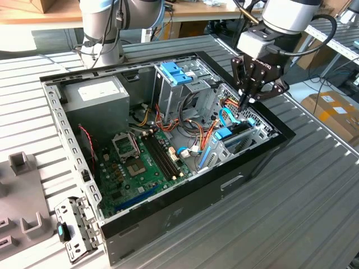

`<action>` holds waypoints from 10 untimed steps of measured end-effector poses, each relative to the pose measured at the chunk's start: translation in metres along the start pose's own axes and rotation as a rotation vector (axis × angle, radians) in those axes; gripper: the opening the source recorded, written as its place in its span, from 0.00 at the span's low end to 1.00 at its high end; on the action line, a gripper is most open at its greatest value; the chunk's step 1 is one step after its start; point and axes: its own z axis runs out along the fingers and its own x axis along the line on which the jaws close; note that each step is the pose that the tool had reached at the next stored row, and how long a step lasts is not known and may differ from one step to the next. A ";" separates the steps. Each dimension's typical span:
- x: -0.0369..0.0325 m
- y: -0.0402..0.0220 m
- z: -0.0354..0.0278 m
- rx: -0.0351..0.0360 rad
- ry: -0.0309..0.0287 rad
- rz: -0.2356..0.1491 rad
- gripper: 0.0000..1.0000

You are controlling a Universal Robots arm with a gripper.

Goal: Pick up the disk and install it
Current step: 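Insert the second disk wire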

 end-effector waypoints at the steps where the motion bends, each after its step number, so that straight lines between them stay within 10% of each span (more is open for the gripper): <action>1: 0.0000 0.0000 0.0001 -0.0012 -0.0006 0.027 0.16; 3: 0.0000 0.0000 0.0003 -0.0003 -0.0172 0.039 0.16; 6: 0.0001 0.0000 0.0002 0.0045 -0.0732 0.046 0.16; 8: 0.0006 0.0001 0.0002 0.0055 -0.0862 0.053 0.16; 10: 0.0007 0.0000 0.0006 0.0053 -0.0856 0.087 0.16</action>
